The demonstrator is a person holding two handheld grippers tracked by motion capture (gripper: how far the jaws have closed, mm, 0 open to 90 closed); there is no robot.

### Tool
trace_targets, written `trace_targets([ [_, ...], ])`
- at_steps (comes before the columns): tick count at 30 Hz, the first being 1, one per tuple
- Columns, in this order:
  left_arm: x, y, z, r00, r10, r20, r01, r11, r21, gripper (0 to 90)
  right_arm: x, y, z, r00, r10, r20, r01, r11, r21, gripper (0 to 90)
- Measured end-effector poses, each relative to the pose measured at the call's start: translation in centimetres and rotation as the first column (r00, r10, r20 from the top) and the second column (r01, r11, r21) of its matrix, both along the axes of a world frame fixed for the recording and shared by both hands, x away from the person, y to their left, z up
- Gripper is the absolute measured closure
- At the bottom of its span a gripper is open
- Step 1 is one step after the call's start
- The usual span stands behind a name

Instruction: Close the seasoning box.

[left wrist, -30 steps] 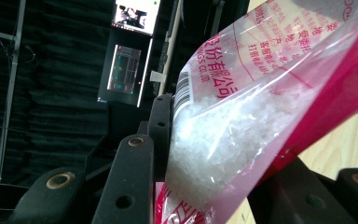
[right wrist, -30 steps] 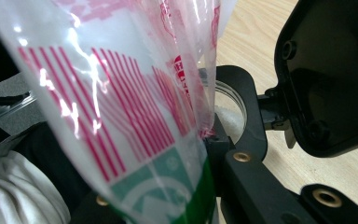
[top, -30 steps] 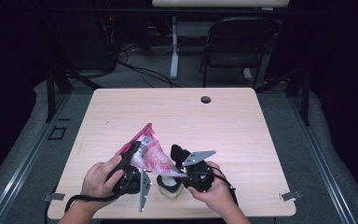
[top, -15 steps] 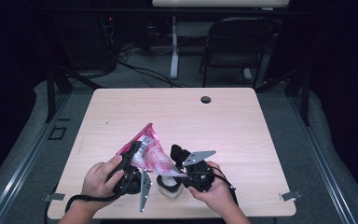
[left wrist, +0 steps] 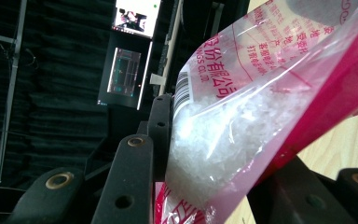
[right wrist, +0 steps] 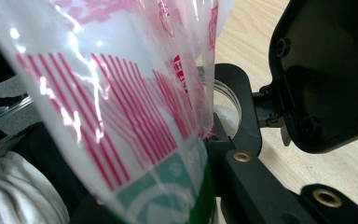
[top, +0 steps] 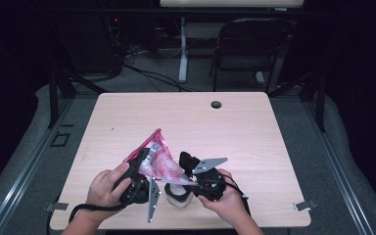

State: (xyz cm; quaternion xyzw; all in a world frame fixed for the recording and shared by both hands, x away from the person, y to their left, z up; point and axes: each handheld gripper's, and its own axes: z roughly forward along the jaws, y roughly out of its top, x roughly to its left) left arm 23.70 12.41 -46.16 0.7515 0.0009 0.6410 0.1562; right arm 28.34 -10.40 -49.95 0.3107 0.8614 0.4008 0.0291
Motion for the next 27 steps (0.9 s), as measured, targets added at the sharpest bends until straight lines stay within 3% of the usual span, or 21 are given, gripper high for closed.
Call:
trace_targets([
  [15,0.08,0.17,-0.18,0.9999,0.005,-0.012,-0.006,1.0000,-0.006,70.5,-0.03,-0.06,0.05,1.0000,-0.006,0.002,0.006,1.000,-0.005,89.9],
  [27,0.21,0.69,-0.73,0.9992,0.015,-0.038,-0.016,0.9991,-0.039,70.6,-0.04,0.07,-0.01,1.0000,-0.006,0.002,0.006,1.000,-0.008,89.9],
])
